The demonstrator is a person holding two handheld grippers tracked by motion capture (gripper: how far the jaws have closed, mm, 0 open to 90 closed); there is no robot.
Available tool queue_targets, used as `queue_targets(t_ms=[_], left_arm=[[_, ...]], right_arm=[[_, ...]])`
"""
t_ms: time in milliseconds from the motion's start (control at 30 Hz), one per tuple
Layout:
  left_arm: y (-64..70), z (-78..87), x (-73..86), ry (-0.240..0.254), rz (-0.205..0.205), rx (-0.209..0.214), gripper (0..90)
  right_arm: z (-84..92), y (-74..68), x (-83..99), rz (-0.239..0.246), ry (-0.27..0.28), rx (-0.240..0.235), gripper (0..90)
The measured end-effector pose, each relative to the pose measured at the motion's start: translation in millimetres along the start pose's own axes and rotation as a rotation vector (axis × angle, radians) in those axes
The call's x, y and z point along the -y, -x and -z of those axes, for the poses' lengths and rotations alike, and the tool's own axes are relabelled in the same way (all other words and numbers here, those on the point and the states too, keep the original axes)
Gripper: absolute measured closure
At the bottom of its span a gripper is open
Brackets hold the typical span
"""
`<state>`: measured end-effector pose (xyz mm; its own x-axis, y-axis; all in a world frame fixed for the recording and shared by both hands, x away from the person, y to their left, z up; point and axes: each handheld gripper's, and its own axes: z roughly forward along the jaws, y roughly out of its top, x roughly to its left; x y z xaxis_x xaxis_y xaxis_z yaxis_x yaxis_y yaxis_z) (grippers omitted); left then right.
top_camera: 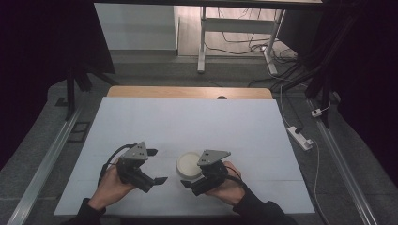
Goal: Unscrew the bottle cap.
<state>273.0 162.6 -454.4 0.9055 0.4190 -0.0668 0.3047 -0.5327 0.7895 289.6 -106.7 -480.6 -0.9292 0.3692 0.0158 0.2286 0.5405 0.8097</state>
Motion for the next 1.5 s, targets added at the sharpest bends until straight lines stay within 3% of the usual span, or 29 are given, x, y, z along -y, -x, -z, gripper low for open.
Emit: queue_targets(t_ms=[267,533,633,800,933,1133,1367,1500], left_arm=[[-2.7,-17.3,-23.0,-0.019,-0.136,0.124,0.0],[-0.4,-33.5,-38.5,-0.027,-0.240,0.247,0.0],[0.4,-37.3,-42.0,-0.021,-0.269,0.292,1.6],[2.7,-40.4,-44.5,-0.014,-0.299,0.331,6.2],[4.4,-39.7,-43.8,0.001,-0.300,0.317,7.6],[5.9,-42.9,-44.7,0.008,-0.245,0.238,7.9],[11.1,-48.4,-50.2,-0.013,-0.148,0.119,7.9],[16.4,-50.9,-54.1,-0.026,-0.087,0.052,7.8]], right_arm=[[-2.9,-2.4,-0.8,0.026,0.000,-0.049,6.3],[-3.2,-6.6,-2.3,0.053,0.016,-0.112,6.4],[-3.0,-9.9,-3.0,0.069,0.019,-0.135,6.4],[-3.7,-14.7,-3.7,0.096,0.017,-0.157,6.3],[-2.5,-15.4,-3.9,0.098,0.020,-0.155,6.3],[-2.2,-12.3,-3.9,0.087,0.020,-0.103,6.3],[-3.0,-8.2,-3.5,0.072,0.002,0.001,6.4],[-2.9,-6.0,-3.2,0.049,0.002,0.029,6.4]])
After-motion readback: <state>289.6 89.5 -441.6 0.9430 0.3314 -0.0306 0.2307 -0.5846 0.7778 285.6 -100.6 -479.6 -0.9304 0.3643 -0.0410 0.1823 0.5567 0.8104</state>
